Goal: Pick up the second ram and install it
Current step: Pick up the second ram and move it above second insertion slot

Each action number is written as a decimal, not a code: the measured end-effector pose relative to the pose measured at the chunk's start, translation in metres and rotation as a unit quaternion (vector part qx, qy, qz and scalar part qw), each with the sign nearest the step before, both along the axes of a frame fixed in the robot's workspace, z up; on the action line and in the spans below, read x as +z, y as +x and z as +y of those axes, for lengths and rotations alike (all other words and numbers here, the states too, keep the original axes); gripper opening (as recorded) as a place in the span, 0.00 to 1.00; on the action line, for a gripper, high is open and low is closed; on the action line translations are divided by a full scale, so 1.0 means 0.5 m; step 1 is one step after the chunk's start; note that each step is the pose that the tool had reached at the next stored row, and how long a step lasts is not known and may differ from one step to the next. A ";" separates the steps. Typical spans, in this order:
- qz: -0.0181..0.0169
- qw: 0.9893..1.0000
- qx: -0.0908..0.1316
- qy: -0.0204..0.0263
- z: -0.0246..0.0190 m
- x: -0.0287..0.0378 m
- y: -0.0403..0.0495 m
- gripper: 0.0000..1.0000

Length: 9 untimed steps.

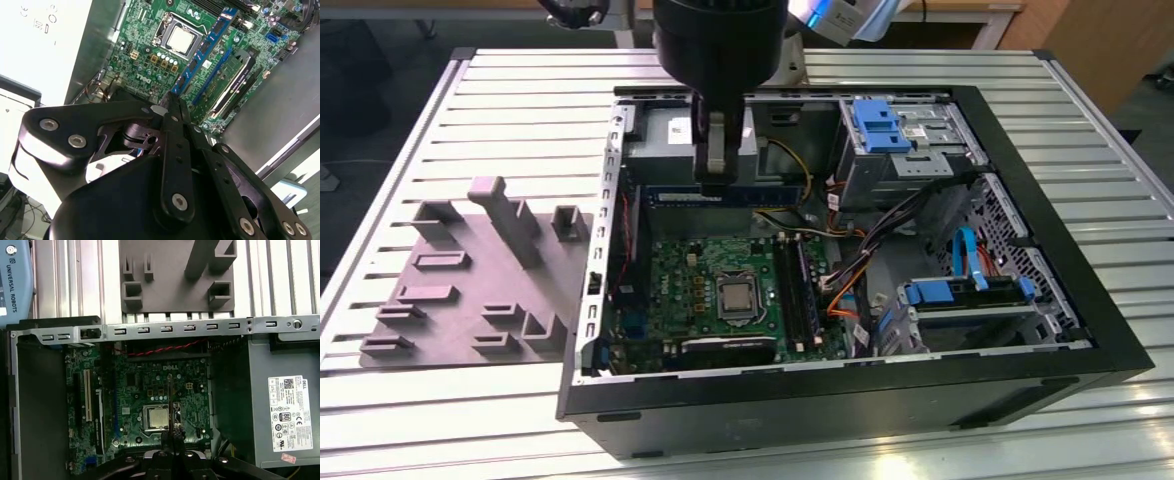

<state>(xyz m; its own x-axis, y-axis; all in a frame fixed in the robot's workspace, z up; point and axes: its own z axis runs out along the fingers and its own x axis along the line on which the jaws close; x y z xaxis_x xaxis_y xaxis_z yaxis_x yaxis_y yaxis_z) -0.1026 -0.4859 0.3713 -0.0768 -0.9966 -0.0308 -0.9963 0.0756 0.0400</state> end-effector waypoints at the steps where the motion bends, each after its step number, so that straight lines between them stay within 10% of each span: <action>1: 0.000 1.000 0.000 0.000 0.0000 -0.001 0.001 0.12; 9: 0.000 1.000 0.000 0.000 0.0000 -0.005 0.009 0.12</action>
<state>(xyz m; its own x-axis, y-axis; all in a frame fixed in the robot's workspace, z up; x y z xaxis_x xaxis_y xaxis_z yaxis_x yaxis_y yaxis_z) -0.0980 -0.4859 0.3687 -0.0769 -0.9966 -0.0308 -0.9963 0.0756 0.0400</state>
